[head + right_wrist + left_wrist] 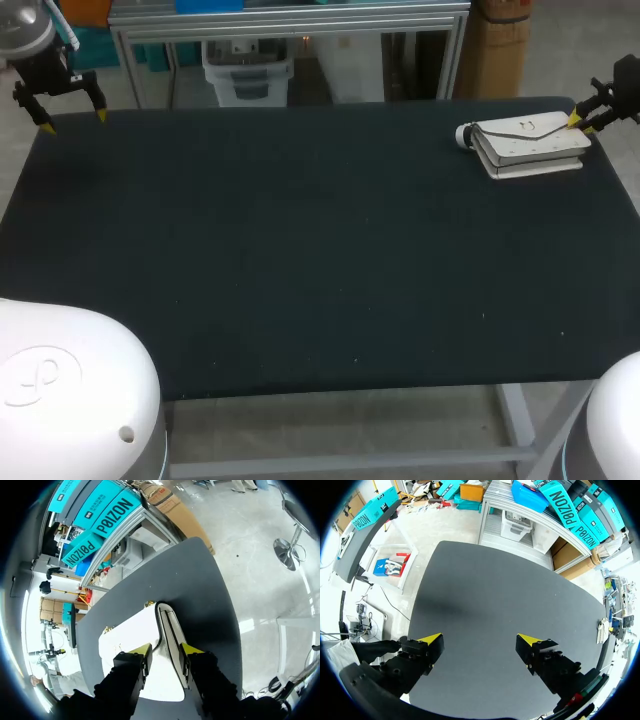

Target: Pick up the bag, open it, inspect its contents, close it, and place it on the opposite side

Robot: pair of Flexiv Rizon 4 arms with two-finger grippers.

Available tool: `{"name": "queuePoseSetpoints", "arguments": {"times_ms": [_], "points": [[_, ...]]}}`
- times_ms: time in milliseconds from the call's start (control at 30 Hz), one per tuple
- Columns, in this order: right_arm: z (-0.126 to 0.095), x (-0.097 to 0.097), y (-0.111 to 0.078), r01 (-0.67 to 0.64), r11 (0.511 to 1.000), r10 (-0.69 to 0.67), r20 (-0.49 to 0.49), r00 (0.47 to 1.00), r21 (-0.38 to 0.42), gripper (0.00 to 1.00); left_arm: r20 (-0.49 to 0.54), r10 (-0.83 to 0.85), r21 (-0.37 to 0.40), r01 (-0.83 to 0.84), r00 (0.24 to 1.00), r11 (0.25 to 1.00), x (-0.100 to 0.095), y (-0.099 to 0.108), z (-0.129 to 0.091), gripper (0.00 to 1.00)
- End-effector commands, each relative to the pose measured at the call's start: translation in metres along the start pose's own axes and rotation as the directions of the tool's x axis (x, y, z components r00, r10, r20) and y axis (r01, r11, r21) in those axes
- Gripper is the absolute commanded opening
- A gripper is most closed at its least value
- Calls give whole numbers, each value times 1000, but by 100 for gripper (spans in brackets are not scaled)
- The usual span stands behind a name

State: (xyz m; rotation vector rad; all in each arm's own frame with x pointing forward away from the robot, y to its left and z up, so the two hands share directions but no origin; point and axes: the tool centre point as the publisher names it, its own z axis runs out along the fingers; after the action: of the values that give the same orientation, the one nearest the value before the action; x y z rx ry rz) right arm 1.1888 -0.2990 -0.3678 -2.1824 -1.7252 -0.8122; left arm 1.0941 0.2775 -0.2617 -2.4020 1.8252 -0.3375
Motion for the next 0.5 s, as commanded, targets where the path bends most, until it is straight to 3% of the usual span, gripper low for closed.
{"name": "queuePoseSetpoints", "arguments": {"times_ms": [33,233,500], "points": [[-19,18,-7,-1,1000,3,62,998,-25,100,0,0,-1,0,1000,1000,0,-1,0,100],[-47,39,-20,81,996,-78,73,994,-42,100,0,0,-1,0,1000,1000,0,-1,0,100],[-66,69,-48,227,974,-226,125,966,10,100,0,0,-1,0,1000,1000,0,-1,0,100]]}}
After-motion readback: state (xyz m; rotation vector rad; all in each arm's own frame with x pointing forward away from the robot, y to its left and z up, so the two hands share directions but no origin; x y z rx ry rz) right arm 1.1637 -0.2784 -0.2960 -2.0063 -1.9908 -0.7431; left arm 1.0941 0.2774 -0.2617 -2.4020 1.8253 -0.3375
